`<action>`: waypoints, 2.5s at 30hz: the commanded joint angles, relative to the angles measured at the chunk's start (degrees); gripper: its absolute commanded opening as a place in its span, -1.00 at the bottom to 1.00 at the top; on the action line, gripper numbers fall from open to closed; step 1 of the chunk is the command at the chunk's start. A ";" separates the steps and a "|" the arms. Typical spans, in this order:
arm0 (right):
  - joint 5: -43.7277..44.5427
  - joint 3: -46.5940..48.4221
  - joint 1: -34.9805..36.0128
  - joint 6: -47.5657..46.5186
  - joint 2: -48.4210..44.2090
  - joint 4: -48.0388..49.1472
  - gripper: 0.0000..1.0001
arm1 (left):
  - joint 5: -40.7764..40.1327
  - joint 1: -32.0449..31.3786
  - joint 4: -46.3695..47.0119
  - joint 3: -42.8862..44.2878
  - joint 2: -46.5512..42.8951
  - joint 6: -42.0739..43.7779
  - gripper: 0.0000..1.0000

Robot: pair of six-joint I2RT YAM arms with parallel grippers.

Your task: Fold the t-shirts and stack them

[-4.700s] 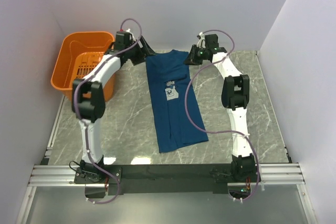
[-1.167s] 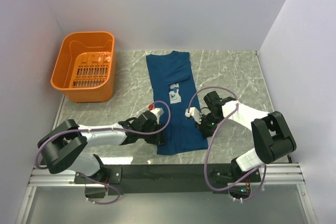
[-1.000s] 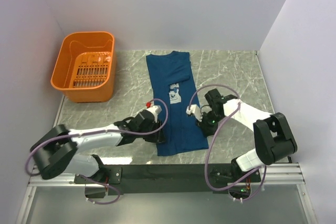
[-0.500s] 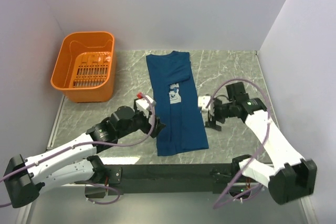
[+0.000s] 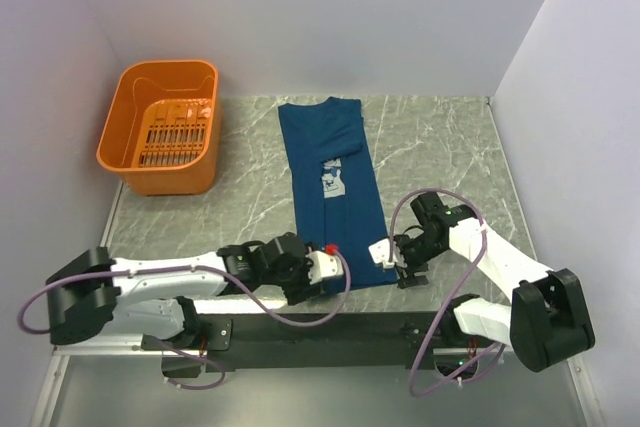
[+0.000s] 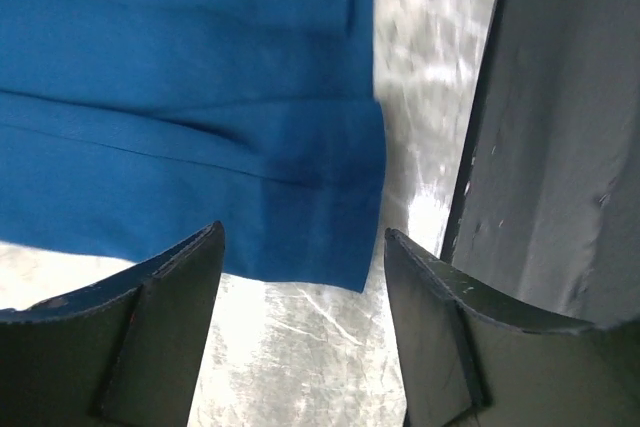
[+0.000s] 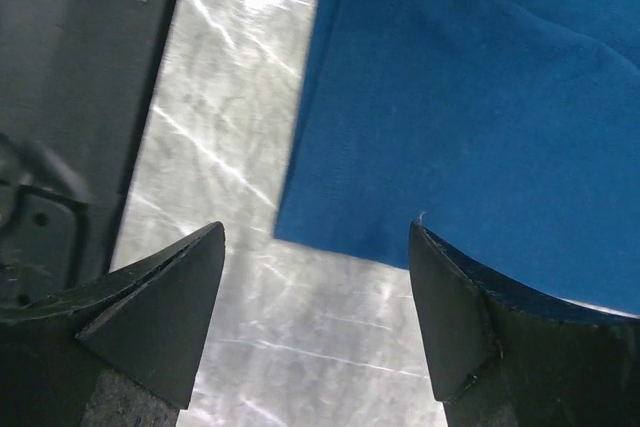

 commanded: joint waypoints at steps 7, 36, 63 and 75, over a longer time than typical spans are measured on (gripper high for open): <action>0.08 0.72 0.40 0.12 1.28 3.73 0.54 | 1.23 -2.43 -1.85 4.89 9.85 8.48 0.36; 3.77 -1.12 8.48 11.72 6.47 11.55 0.18 | -6.95 -3.83 -1.06 2.95 13.11 10.77 -0.99; 13.34 -2.00 16.39 34.48 8.75 21.48 -0.49 | -6.77 -3.83 -0.01 2.95 11.71 10.24 -0.99; -1.83 7.99 12.98 29.07 7.61 4.83 -1.00 | 1.66 -1.56 -0.97 3.66 6.27 11.65 -0.99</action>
